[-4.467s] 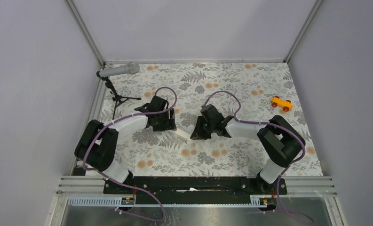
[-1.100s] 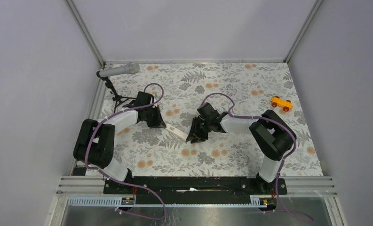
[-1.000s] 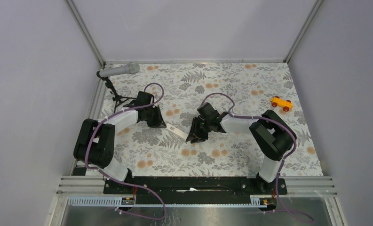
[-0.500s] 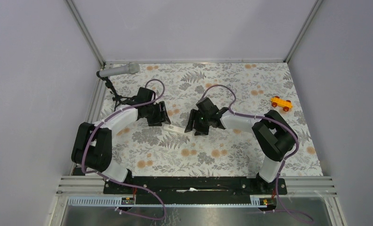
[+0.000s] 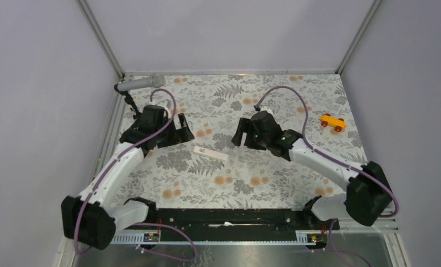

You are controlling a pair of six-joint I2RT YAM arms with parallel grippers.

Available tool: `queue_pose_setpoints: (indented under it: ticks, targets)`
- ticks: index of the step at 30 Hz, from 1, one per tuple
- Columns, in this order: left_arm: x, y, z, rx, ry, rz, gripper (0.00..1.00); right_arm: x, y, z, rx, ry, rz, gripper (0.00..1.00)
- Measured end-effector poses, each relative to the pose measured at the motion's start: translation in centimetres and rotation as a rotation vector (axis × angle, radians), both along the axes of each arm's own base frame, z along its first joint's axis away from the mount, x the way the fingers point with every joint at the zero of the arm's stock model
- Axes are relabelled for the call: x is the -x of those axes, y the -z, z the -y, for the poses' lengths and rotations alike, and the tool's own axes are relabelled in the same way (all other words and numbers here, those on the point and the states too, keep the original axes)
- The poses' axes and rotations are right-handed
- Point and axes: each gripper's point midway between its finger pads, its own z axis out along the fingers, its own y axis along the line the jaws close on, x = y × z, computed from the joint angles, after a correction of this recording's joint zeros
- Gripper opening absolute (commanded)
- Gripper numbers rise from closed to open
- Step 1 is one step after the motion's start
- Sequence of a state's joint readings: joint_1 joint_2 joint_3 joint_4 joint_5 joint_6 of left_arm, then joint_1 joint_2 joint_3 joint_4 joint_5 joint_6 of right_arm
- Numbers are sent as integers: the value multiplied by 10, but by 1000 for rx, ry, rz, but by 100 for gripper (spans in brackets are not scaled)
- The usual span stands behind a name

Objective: Load the batteries into the remote control

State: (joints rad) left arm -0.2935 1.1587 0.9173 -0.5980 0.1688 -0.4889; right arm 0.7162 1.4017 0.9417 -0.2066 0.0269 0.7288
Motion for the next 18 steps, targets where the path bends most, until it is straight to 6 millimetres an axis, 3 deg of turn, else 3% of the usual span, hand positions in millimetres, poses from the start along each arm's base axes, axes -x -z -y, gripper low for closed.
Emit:
queue_pose_setpoints:
  ticks: [1,2,8,14,18]
  targets:
    - [4,-7,-3,0,-15,18,99,-1,-7,10,19,22,38,98]
    - [8,-14,-7,1,-31,35,99,-2,-16,21,40,48,78,99]
    - [41,-58,-34,-13,-131,136,99,-1,-83,98,166,230,328,100]
    - [74,-140,-66,-4,-229,379,99,12,-156,160,244,354,551,99]
    - [104,-192,-90,-4,-285,547,99,37,-202,196,223,417,668,100]
